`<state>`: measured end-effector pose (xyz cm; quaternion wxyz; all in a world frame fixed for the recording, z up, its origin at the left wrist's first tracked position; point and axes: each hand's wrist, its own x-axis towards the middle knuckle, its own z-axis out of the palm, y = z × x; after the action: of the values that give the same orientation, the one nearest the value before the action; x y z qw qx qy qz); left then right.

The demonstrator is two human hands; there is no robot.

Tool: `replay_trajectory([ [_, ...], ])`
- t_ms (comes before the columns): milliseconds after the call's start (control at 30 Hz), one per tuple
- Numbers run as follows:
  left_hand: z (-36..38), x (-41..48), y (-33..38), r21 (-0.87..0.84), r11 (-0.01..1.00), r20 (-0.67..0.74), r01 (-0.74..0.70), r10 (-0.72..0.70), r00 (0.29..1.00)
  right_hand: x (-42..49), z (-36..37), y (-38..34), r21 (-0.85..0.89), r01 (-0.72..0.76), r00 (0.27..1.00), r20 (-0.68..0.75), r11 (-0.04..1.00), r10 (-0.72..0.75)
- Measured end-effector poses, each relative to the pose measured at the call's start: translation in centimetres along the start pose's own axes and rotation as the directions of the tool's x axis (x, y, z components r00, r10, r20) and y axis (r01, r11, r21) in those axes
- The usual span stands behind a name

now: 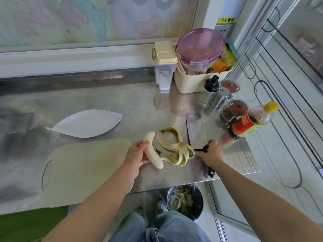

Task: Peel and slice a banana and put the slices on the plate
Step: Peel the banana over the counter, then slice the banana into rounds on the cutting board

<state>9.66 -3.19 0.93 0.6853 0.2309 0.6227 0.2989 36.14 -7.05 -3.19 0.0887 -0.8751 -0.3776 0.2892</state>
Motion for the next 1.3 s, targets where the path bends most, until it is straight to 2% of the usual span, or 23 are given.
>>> replay_trajectory([
  [167, -1.0, 0.0, 0.1, 0.083, 0.995, -0.040, -0.051, 0.055, 0.998, -0.7, -1.8, -2.8, 0.227, 0.114, 0.991, -0.097, 0.967, -0.095],
  [300, -3.1, -0.7, 0.7, 0.071, 0.996, -0.114, -0.051, 0.059, 0.992, -3.7, -1.7, -8.2, 0.491, 0.265, 0.963, -0.102, 0.830, -0.247],
  [400, -6.1, -1.2, 0.9, 0.065, 0.995, -0.126, -0.074, 0.082, 0.989, -6.0, 0.2, -11.5, 0.496, 0.342, 0.924, -0.024, 0.798, -0.382],
  [500, -9.5, -1.3, 1.0, 0.196, 0.975, -0.132, -0.109, 0.136, 0.982, -8.0, 3.1, -13.0, 0.497, 0.356, 0.878, 0.110, 0.791, -0.465],
  [567, -11.5, -1.3, 1.0, 0.268, 0.956, -0.112, -0.115, 0.149, 0.982, -9.3, 4.9, -13.5, 0.427, 0.380, 0.855, 0.175, 0.820, -0.488],
  [633, -13.3, -1.2, 0.8, 0.323, 0.938, -0.112, -0.125, 0.169, 0.979, -10.5, 6.4, -13.8, 0.376, 0.394, 0.856, 0.184, 0.839, -0.484],
  [767, -16.3, -0.9, 0.8, 0.379, 0.917, -0.086, -0.125, 0.169, 0.982, -12.5, 9.2, -14.2, 0.287, 0.422, 0.879, 0.102, 0.860, -0.466],
  [900, -17.2, -0.6, 1.9, 0.193, 0.980, -0.004, -0.049, 0.050, 0.999, -14.0, 10.6, -14.2, 0.408, 0.264, 0.953, 0.028, 0.874, -0.300],
  [1000, -16.2, -0.8, 2.6, 0.154, 0.987, 0.113, -0.034, 0.017, 0.993, -14.2, 10.8, -13.2, 0.478, 0.182, 0.979, -0.002, 0.859, -0.206],
  [1133, -14.2, -1.0, 3.3, 0.120, 0.989, 0.188, -0.088, 0.064, 0.980, -15.0, 10.2, -12.2, 0.504, 0.119, 0.976, 0.097, 0.855, -0.193],
  [1233, -13.8, -0.4, 3.6, 0.019, 0.997, 0.139, -0.081, 0.077, 0.987, -15.3, 10.6, -11.9, 0.516, 0.093, 0.940, 0.237, 0.852, -0.247],
  [1300, -14.0, 0.2, 3.7, -0.054, 0.996, 0.074, -0.066, 0.070, 0.995, -15.1, 11.2, -12.4, 0.488, 0.125, 0.903, 0.304, 0.864, -0.303],
])
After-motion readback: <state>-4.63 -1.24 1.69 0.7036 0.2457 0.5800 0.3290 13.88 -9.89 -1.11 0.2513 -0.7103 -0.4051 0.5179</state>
